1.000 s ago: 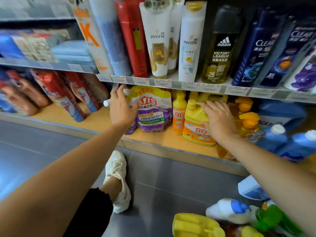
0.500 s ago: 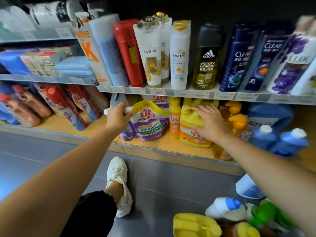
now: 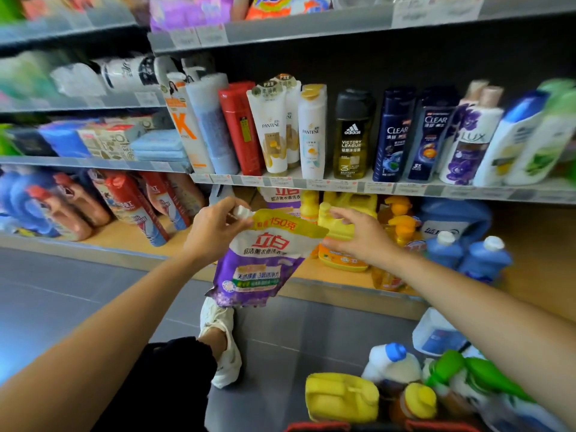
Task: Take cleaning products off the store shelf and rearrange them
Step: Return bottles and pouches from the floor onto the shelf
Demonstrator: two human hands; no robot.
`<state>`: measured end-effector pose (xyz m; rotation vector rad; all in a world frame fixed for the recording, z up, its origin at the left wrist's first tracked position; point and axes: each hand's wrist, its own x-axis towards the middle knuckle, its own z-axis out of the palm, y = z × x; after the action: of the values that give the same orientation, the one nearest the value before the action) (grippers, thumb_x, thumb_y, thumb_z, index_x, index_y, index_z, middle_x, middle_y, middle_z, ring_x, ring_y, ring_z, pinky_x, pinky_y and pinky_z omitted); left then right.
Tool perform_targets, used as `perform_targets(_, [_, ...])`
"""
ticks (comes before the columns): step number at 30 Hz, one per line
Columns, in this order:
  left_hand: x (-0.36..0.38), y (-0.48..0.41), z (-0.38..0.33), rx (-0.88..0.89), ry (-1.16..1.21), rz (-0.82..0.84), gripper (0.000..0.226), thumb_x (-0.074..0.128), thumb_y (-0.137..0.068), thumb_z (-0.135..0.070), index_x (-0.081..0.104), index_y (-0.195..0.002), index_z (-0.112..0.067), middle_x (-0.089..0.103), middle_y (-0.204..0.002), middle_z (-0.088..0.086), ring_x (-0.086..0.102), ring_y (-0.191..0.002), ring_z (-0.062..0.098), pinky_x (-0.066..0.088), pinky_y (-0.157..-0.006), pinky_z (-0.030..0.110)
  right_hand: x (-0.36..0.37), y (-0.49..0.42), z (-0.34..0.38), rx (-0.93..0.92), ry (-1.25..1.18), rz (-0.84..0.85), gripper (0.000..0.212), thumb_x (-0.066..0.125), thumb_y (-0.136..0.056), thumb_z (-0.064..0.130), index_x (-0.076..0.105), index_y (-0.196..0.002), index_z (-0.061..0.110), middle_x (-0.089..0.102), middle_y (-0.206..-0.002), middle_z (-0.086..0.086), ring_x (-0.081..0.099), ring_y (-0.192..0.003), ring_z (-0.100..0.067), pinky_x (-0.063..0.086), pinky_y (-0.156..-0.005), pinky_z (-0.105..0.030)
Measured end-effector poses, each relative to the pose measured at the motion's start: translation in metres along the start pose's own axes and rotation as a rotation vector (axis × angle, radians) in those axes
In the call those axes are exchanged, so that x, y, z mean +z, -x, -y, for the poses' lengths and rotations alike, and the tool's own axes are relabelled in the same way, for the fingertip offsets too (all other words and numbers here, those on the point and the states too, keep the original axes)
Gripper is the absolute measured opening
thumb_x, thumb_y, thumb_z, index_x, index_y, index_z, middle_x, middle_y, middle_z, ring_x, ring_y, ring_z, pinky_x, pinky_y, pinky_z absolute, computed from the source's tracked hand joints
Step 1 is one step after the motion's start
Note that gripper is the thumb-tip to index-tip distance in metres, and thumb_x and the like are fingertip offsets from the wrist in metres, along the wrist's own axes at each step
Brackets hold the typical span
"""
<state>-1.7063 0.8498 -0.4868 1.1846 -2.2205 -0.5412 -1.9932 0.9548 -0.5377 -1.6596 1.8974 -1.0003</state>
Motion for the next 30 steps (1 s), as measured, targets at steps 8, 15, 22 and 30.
perform_targets(8, [0.007,0.052,-0.072,0.002,0.655,0.048,0.015,0.067,-0.092,-0.017,0.067,-0.107,-0.015,0.075,-0.089,-0.008,0.070,-0.081,0.005,0.056,-0.066,0.019,-0.040,0.077,0.006,0.258,-0.697,0.010,0.052,0.076,-0.086,0.013,0.057,-0.134,0.016,0.068,-0.128,-0.010,0.068,-0.112,-0.028,0.060,-0.084,-0.039])
perform_targets(15, [0.048,0.056,-0.137,-0.085,1.063,0.083,0.032,0.061,-0.094,-0.029,0.068,-0.117,-0.008,0.076,-0.104,0.013,0.074,-0.094,0.026,0.061,-0.074,0.032,-0.056,0.146,-0.041,0.389,-0.904,0.052,0.032,0.061,-0.092,0.014,0.066,-0.121,0.002,0.076,-0.105,-0.007,0.071,-0.095,-0.020,0.055,-0.090,-0.036])
perform_targets(22, [0.089,0.042,-0.144,-0.308,1.064,0.045,0.035,0.053,-0.105,-0.028,0.065,-0.122,0.000,0.071,-0.071,-0.008,0.066,-0.063,0.005,0.054,-0.058,0.022,-0.084,0.150,-0.048,0.391,-0.838,-0.203,0.017,0.062,-0.095,0.013,0.072,-0.104,0.002,0.076,-0.102,-0.019,0.074,-0.089,-0.029,0.061,-0.084,-0.039])
perform_targets(30, [0.106,0.037,-0.173,-0.254,1.092,0.065,0.027,0.057,-0.102,-0.031,0.070,-0.113,-0.010,0.076,-0.095,0.005,0.072,-0.082,0.014,0.059,-0.068,0.028,-0.112,0.156,-0.064,0.415,-0.809,-0.299,0.012,0.063,-0.096,0.011,0.074,-0.092,0.010,0.078,-0.093,-0.012,0.075,-0.081,-0.022,0.062,-0.074,-0.033])
